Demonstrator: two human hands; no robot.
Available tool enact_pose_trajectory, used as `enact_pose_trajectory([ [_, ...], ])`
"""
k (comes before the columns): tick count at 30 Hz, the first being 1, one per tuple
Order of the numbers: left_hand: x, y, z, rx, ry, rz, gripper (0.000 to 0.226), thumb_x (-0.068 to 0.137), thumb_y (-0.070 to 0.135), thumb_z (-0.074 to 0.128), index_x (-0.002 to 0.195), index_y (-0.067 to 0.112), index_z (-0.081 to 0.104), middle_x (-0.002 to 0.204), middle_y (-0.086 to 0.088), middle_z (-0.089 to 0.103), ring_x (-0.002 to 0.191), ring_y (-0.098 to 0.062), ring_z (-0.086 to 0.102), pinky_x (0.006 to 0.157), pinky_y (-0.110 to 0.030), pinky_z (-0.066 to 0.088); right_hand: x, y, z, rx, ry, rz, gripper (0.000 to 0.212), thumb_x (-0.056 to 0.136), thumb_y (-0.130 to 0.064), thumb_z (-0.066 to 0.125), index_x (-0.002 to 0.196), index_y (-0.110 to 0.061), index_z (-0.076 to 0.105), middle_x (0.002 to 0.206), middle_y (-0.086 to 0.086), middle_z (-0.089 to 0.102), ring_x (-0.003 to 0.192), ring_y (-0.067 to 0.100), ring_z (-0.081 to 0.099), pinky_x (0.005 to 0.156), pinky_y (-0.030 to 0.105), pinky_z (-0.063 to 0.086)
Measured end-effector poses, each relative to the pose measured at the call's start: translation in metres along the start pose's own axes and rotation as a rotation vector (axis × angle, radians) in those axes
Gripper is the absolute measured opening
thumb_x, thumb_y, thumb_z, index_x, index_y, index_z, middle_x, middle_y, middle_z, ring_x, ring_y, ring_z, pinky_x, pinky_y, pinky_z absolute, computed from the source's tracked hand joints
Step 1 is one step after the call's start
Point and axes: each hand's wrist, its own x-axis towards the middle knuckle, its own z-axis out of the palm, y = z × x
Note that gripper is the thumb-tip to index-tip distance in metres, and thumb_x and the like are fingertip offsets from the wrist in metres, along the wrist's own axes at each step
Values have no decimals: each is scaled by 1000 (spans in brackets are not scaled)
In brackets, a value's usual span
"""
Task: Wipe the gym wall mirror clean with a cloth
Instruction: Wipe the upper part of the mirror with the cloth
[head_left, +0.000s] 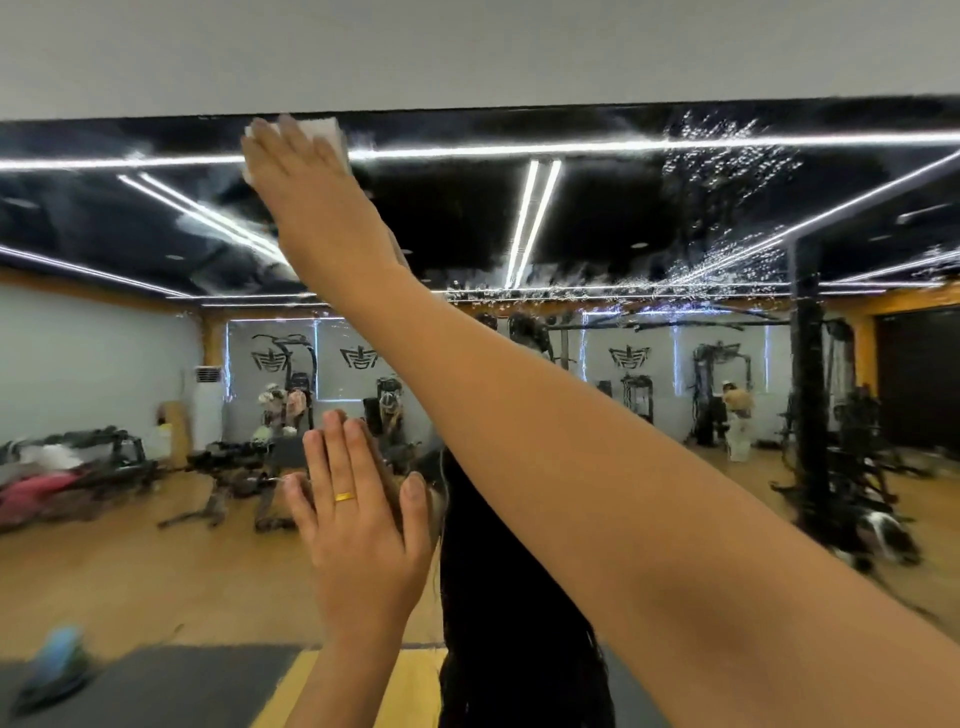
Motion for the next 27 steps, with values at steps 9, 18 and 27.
enact_pose_trajectory([
  [9,1,-3,-1,-20,-19,-11,71,106,47,25,164,7,13,174,-7,6,161,-25,1,126,-62,9,-13,-18,1,-79,-127,-332,63,103,-9,47,161,-12,24,169,9,22,157,26,17,128,42,11],
  [18,2,9,-14,-108,-61,12,72,102,41,31,161,0,23,172,-10,10,161,-22,1,128,-54,0,-131,93,-18,32,174,-8,74,91,11,58,158,-2,30,166,17,28,156,33,20,129,41,5],
  [27,42,145,-1,-144,-141,368,71,102,36,36,164,9,17,174,-6,6,160,-17,-1,128,-51,-4,-193,171,-53,126,-68,239,64,106,0,37,163,-6,11,173,12,4,159,24,-3,125,33,-8],
])
